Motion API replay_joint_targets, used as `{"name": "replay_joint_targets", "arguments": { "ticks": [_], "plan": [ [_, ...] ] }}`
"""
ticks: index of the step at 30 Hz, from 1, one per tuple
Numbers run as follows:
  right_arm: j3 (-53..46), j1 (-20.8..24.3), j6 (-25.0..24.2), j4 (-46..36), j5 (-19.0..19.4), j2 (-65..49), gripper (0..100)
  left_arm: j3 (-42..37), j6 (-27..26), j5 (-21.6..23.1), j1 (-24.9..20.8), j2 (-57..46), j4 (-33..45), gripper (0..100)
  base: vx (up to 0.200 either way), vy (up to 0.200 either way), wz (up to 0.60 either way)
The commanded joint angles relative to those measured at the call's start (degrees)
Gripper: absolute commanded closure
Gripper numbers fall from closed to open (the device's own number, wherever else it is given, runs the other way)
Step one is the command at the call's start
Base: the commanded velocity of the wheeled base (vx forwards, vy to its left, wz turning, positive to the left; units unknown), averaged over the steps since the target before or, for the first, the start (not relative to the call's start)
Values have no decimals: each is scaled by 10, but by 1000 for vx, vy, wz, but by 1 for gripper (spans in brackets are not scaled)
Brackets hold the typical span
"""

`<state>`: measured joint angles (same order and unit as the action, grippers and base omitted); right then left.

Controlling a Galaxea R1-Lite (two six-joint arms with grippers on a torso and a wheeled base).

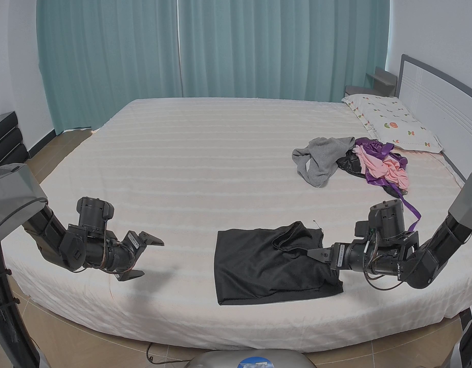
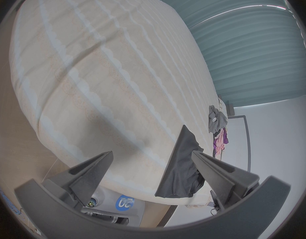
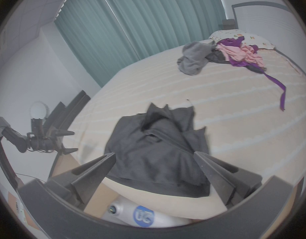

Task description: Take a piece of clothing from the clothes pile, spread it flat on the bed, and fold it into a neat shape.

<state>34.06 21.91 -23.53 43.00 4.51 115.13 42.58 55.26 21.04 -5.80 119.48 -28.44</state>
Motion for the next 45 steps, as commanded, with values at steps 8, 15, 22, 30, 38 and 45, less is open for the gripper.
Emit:
{"name": "replay_joint_targets", "arguments": {
  "ticks": [8,15,22,30,38,45],
  "plan": [
    [133,96,-118,-53,-9,68,0,0,0,0,0,1,0,0,0,0,0],
    [195,118,-135,-78,-9,129,0,0,0,0,0,1,0,0,0,0,0],
    [251,111,-134,-118,1,164,0,0,0,-1,0,1,0,0,0,0,0],
    [360,78,-129,-192,-5,219,0,0,0,-24,-7,8,-6,0,0,0,0],
    [398,-2,-119,-187,-33,237,0,0,0,-26,-10,12,-12,0,0,0,0],
    [392,-49,-106,-187,-43,232,0,0,0,-27,-10,12,-12,0,0,0,0]
  ]
}}
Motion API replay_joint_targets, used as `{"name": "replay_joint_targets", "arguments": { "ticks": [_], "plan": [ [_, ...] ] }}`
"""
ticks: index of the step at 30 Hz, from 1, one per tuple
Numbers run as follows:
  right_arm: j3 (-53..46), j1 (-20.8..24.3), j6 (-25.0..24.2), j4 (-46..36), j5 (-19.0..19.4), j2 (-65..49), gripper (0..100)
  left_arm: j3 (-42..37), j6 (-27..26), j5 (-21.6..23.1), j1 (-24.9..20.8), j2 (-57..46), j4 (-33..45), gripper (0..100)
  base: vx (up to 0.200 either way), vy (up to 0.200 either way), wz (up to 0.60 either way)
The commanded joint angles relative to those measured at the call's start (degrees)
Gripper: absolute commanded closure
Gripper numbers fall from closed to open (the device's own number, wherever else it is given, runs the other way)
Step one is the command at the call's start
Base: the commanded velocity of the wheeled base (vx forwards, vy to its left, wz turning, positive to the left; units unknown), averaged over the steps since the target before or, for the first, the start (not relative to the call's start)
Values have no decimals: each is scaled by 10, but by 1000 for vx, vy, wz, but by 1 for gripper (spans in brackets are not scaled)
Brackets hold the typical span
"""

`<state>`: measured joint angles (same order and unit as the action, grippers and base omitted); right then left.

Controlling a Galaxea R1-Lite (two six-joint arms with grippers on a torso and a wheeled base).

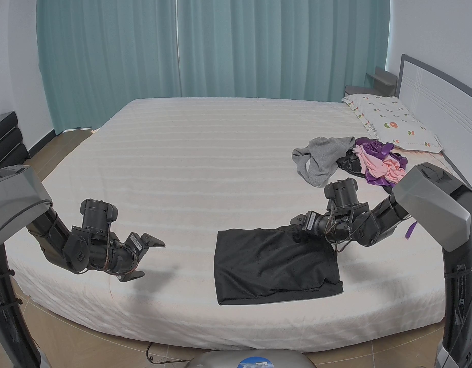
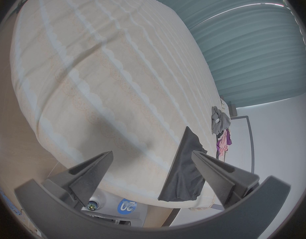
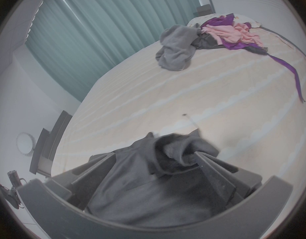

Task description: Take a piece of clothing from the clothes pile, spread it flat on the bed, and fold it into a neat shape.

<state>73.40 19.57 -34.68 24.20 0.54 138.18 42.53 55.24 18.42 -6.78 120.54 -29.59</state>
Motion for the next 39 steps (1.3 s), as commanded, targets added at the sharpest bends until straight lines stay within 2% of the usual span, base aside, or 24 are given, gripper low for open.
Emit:
{"name": "replay_joint_targets", "arguments": {
  "ticks": [1,7,10,12,15,24,33,39],
  "plan": [
    [-2,-30,7,1,-5,1,0,0,0,-1,0,1,0,0,0,0,0],
    [-15,-58,15,1,-6,-25,0,0,-1,-1,0,1,0,0,0,0,0],
    [-19,-66,21,1,5,-41,0,0,0,-1,0,1,0,0,0,0,0],
    [-25,-67,27,3,36,-56,0,0,-1,-1,0,1,0,0,0,0,0],
    [-27,-60,30,3,61,-63,0,0,-1,-1,0,1,0,0,0,0,0],
    [-18,-22,30,3,90,-54,0,0,-1,-1,-1,2,-1,0,0,0,0],
    [8,-7,30,1,91,-23,0,0,-1,-2,-1,2,-1,0,0,0,0],
    [45,-10,34,-5,75,28,0,0,-1,-2,-3,2,-1,0,0,0,0]
  ]
}}
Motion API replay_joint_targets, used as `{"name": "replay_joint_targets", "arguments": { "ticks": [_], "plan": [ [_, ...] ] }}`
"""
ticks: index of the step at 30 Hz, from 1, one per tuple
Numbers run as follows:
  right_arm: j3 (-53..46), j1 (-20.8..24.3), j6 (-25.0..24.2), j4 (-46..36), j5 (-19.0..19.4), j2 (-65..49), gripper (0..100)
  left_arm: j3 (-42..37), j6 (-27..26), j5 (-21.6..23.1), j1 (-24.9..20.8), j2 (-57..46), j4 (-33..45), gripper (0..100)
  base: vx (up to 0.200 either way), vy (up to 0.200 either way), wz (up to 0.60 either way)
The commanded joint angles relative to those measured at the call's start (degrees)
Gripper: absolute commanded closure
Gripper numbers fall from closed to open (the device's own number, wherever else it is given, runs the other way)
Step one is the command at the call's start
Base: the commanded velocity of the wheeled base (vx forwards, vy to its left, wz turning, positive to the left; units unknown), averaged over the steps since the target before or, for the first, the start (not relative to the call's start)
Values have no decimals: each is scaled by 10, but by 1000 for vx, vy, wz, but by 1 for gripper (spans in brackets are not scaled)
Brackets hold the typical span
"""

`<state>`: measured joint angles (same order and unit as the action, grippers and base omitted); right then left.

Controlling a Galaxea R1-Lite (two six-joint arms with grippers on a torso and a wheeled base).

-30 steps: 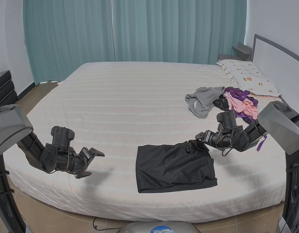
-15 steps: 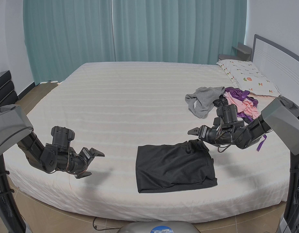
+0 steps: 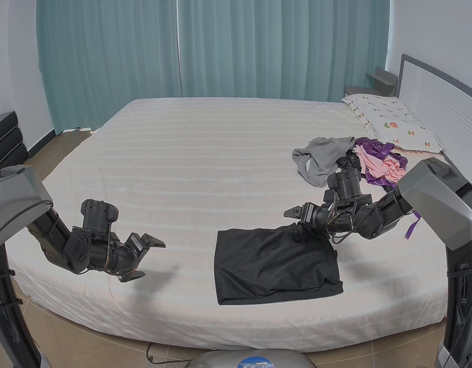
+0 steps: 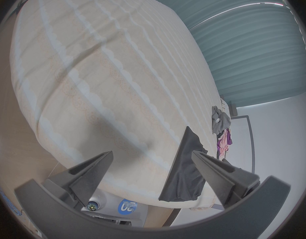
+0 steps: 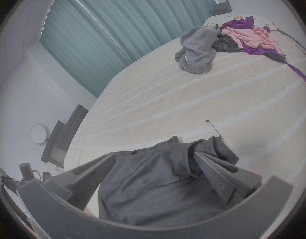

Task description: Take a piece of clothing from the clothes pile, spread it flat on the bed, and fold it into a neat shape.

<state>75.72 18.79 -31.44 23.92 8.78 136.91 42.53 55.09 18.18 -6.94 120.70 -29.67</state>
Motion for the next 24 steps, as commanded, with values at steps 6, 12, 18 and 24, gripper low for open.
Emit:
{"name": "replay_joint_targets", "arguments": {
  "ticks": [6,12,18,24],
  "plan": [
    [60,-16,2,-2,-41,63,100,0,0,0,-1,2,0,0,0,0,0],
    [70,-46,1,-10,-48,65,100,0,0,0,-1,1,0,0,0,0,0],
    [74,-84,1,-16,-48,68,100,0,0,0,-1,1,0,0,0,0,0],
    [75,-92,-3,-17,-48,85,100,0,0,-1,-2,1,0,0,0,0,0]
  ]
}}
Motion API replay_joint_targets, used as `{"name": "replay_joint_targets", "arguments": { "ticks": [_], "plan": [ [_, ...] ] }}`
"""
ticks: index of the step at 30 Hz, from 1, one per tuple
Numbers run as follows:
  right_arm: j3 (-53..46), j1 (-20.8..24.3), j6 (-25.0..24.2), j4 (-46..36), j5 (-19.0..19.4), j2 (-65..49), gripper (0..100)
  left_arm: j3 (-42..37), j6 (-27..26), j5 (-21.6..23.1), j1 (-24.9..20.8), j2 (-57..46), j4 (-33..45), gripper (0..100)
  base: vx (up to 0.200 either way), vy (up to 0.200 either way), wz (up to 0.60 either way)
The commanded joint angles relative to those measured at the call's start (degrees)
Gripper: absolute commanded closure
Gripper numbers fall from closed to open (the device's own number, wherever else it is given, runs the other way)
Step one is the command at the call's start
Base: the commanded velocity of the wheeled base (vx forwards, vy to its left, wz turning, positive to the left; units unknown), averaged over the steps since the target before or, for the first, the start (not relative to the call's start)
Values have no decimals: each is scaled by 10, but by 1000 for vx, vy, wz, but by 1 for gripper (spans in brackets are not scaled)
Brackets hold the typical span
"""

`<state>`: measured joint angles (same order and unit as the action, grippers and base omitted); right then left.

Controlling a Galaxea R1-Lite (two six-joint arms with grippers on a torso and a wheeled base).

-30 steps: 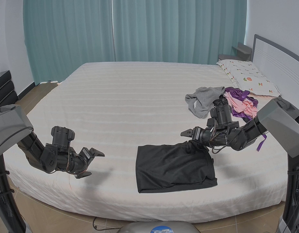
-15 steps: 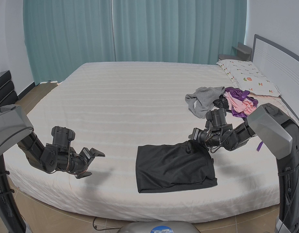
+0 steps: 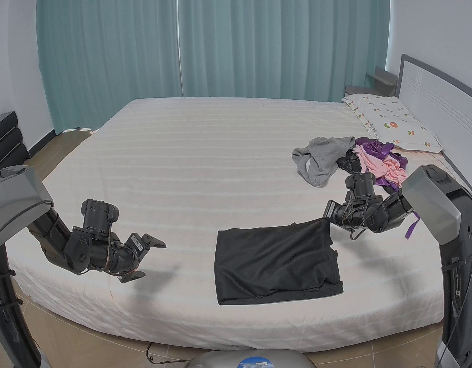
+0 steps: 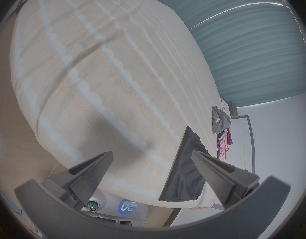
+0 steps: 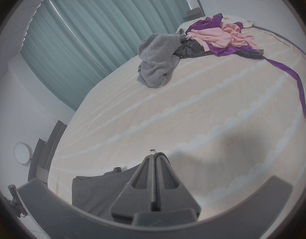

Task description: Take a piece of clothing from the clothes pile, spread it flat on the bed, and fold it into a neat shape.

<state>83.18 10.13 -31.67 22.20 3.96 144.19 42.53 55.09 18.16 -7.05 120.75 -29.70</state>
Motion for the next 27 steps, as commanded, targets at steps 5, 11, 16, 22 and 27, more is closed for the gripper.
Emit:
{"name": "replay_joint_targets", "arguments": {
  "ticks": [5,11,16,22,27],
  "plan": [
    [1,-6,1,-2,-1,20,100,0,0,-1,-1,0,0,0,0,0,0],
    [-18,-13,-6,-1,12,-15,0,0,0,-1,-1,0,0,0,0,0,0],
    [-92,-35,1,7,99,-77,0,0,0,0,-1,0,0,0,0,0,0],
    [-235,-52,3,79,159,-140,0,0,0,-1,-1,1,0,0,0,0,0],
    [-398,-53,8,205,225,-187,0,0,0,-1,-1,0,0,0,0,0,0]
  ]
}}
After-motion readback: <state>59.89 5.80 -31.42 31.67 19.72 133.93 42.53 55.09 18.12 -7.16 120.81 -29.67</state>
